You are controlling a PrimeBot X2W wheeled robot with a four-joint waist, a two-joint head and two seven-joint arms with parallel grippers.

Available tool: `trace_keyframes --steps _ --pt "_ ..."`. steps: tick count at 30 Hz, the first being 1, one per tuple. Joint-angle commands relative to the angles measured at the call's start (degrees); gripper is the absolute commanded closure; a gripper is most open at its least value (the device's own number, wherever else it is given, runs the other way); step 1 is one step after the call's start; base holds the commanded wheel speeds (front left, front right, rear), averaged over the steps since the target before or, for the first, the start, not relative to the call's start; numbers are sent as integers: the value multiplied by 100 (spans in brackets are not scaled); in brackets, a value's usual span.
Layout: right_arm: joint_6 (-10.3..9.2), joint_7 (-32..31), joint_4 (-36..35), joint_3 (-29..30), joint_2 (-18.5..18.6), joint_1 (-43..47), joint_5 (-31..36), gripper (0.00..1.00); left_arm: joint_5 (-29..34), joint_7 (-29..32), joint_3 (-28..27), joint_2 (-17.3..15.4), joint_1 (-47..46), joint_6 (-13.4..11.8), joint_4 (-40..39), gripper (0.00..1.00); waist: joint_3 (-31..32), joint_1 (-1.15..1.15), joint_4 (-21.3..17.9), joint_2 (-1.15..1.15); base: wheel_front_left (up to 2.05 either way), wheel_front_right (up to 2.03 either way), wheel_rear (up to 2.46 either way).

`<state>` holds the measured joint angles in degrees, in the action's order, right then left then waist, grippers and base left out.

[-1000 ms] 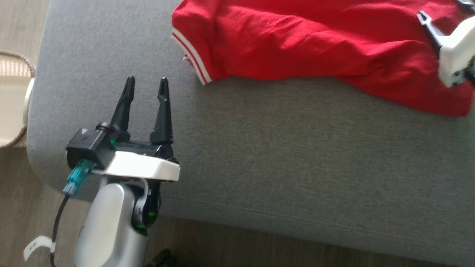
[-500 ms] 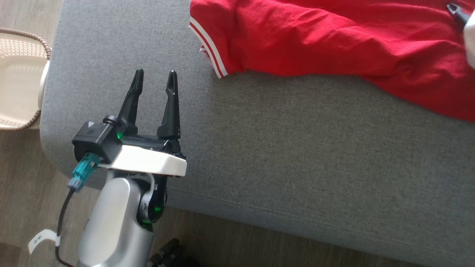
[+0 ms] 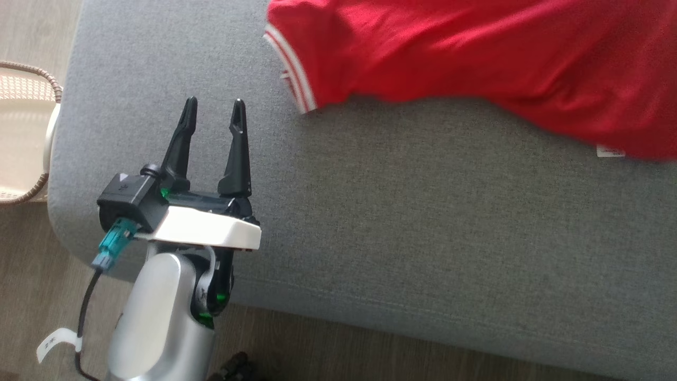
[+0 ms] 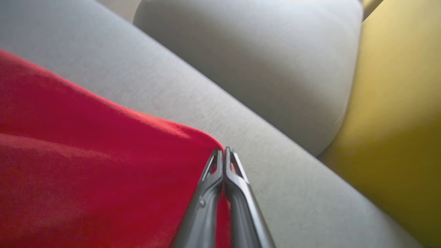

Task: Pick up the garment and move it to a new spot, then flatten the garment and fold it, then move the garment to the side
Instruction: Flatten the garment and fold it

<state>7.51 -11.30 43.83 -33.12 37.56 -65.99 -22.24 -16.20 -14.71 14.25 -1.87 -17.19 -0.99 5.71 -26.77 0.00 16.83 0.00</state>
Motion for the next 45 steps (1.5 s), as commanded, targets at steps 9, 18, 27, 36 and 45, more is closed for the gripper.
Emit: trace_keyframes --steps 9,18,27,36,45 --pt "-2 1237 818 1334 -247 -1259 1320 100 49 -29 -179 -101 -165 43 -216 0 -158 0 45 0 0 0 0" --pt "-2 2435 1014 2938 -705 -1474 2675 100 19 -29 -168 -100 -180 43 -183 0 -194 0 112 0 0 0 0" --pt "-2 2295 1630 2901 -1199 -1161 2907 0 69 -29 -214 -100 -142 18 -160 0 -21 0 13 0 0 0 0" --pt "-2 2603 1268 2643 -1746 -371 2325 0 320 -29 -500 -100 27 99 -165 0 635 0 -626 0 0 0 0" --pt "-2 2628 -1148 3123 -2072 1965 1558 0 347 -29 -825 -100 419 61 -93 0 1521 0 -1178 0 0 0 0"
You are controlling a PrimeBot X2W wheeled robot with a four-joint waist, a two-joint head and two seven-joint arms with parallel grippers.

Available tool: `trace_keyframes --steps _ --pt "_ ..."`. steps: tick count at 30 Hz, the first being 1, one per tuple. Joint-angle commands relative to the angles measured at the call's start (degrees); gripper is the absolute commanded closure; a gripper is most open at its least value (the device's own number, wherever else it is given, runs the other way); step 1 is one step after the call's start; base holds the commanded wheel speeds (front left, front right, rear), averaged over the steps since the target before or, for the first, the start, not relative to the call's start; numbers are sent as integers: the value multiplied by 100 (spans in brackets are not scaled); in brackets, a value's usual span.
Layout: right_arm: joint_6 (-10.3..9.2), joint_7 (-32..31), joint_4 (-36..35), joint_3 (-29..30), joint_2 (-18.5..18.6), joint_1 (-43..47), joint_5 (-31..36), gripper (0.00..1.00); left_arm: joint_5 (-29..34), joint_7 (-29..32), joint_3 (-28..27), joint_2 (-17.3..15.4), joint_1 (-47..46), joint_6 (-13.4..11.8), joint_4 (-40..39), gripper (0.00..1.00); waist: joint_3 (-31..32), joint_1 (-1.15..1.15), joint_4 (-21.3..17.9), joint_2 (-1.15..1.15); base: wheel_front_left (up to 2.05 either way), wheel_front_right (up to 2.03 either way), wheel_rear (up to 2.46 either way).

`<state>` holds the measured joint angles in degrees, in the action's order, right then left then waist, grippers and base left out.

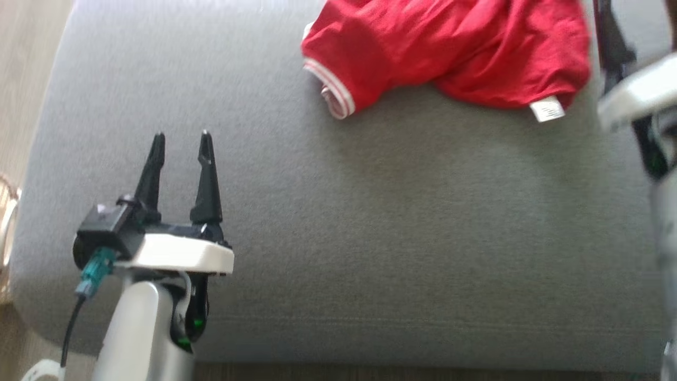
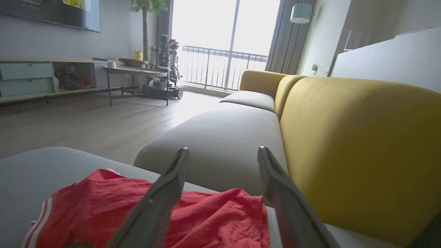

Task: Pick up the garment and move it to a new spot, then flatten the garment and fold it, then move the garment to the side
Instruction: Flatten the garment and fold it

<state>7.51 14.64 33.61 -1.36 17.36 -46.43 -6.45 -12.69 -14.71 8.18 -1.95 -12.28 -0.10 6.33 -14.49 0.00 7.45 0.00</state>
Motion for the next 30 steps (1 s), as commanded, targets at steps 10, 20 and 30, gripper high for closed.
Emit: trace_keyframes --steps 10,20,30 --pt "-2 29 -1946 1401 -1149 2501 25 0 40 -29 -411 -93 558 -24 -114 0 871 0 -523 0 0 0 0" --pt "-2 15 -2698 1341 -1445 3805 -94 0 45 -29 -458 -93 925 -92 8 0 998 0 -697 0 0 0 0" --pt "-2 24 -2856 1203 -1448 3824 -191 0 42 -29 -458 -93 804 -182 -43 0 784 0 -775 0 0 0 0"
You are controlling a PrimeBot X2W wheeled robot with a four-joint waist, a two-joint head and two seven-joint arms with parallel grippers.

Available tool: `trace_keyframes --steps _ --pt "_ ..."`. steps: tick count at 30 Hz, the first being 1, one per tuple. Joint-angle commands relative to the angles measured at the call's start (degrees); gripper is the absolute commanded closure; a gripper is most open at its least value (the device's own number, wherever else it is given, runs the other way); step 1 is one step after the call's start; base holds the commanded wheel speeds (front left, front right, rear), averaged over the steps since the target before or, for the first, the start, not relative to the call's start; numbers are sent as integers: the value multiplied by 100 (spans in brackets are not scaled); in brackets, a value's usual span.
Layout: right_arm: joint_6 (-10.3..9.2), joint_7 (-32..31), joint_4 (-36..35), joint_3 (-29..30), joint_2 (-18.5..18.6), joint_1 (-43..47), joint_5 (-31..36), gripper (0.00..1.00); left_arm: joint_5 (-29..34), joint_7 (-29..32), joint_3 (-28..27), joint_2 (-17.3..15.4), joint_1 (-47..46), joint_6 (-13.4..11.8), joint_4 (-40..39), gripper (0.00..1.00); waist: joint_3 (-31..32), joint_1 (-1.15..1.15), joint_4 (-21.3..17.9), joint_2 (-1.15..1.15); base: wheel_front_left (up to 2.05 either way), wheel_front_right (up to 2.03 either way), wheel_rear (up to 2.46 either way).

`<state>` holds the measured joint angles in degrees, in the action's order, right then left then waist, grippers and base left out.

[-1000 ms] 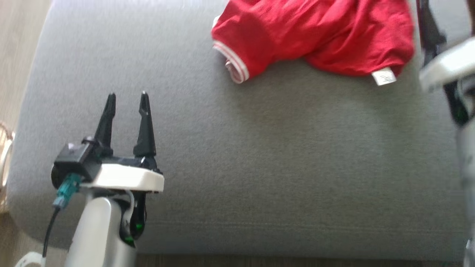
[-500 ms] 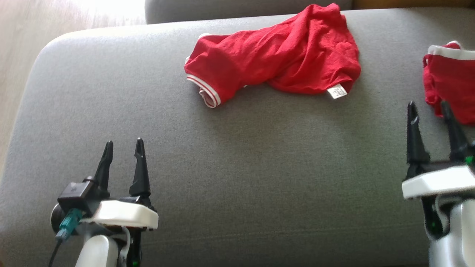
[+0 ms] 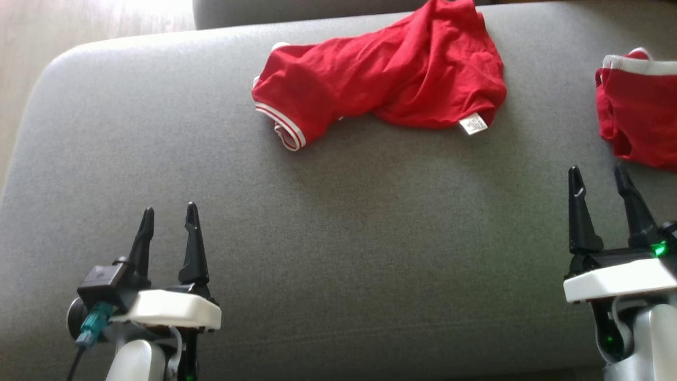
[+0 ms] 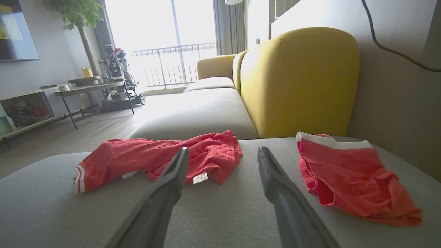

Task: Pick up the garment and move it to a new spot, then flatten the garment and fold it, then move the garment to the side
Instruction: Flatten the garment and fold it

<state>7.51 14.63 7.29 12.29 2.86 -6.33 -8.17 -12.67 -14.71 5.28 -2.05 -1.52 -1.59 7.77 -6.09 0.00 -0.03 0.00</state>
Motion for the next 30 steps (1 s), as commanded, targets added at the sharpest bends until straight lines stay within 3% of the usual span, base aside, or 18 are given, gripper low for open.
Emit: trace_keyframes --steps 1,8,15,21,30 --pt "-2 25 -255 -179 3 -212 -17 0 45 -29 -159 -83 -313 -30 -180 0 -115 0 -49 0 0 0 0" --pt "-2 16 -525 -363 2 -437 -39 0 456 -29 -72 -122 -1110 270 299 0 -792 0 -322 0 0 0 0" --pt "-2 24 -645 -441 2 -613 -111 0 713 18 251 -309 -2334 607 1803 0 -1204 0 -637 0 0 0 0" --pt "-2 30 -682 -554 2 -747 -185 0 768 154 475 -360 -3227 728 2843 0 -1397 0 -842 0 0 0 0" --pt "-2 35 -760 -721 2 -890 -345 0 907 153 791 -431 -4110 801 3807 0 -1661 0 -1054 0 0 0 0"
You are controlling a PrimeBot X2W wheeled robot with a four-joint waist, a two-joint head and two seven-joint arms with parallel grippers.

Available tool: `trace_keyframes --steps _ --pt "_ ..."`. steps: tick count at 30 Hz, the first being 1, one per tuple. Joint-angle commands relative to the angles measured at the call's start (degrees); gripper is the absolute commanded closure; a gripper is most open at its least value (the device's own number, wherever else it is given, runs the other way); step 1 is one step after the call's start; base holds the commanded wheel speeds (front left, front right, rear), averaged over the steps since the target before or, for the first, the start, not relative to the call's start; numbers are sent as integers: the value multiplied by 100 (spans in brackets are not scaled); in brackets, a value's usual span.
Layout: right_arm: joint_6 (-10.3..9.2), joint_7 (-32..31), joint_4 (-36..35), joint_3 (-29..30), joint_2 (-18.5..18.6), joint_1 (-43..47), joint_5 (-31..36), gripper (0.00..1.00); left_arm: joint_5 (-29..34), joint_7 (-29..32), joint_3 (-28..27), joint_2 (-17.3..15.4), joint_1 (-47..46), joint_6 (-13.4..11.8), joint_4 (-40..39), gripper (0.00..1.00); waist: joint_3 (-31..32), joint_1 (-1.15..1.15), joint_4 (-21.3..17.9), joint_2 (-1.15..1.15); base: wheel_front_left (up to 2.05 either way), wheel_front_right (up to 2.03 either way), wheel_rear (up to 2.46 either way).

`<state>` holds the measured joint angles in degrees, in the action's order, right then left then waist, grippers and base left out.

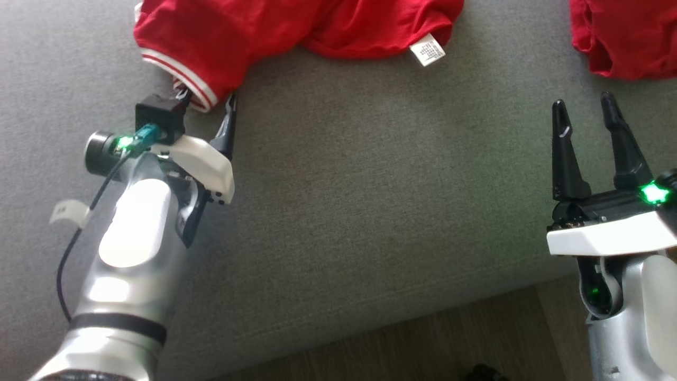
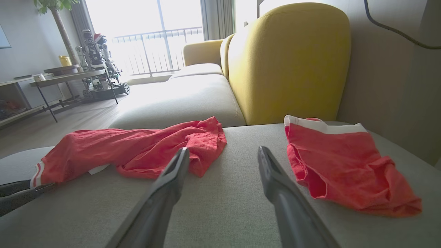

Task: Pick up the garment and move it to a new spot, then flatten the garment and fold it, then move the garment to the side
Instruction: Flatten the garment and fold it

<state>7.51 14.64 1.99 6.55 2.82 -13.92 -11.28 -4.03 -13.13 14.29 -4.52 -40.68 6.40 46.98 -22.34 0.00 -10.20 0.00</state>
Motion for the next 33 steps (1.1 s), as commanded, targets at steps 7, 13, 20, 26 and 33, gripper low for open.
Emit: trace_keyframes --steps 7,13,20,26,33 --pt "-2 35 -243 -207 6 -174 -100 0 58 75 154 -154 -520 59 373 100 -45 0 -122 0 0 0 0" --pt "-2 35 -184 -170 6 -142 -91 0 -47 -116 562 -98 -543 101 205 100 179 0 -80 0 0 0 0" --pt "-2 35 -90 -110 6 -73 -30 0 -507 -176 1447 -154 -266 107 -798 100 628 0 79 0 0 0 0" --pt "-2 36 15 -83 6 46 14 0 -1427 2 1987 -368 145 108 -2254 100 1066 0 210 0 0 0 0" --pt "-2 36 23 -102 6 103 33 0 -2326 786 1523 -791 612 -141 -4210 100 1203 0 337 0 0 0 0"
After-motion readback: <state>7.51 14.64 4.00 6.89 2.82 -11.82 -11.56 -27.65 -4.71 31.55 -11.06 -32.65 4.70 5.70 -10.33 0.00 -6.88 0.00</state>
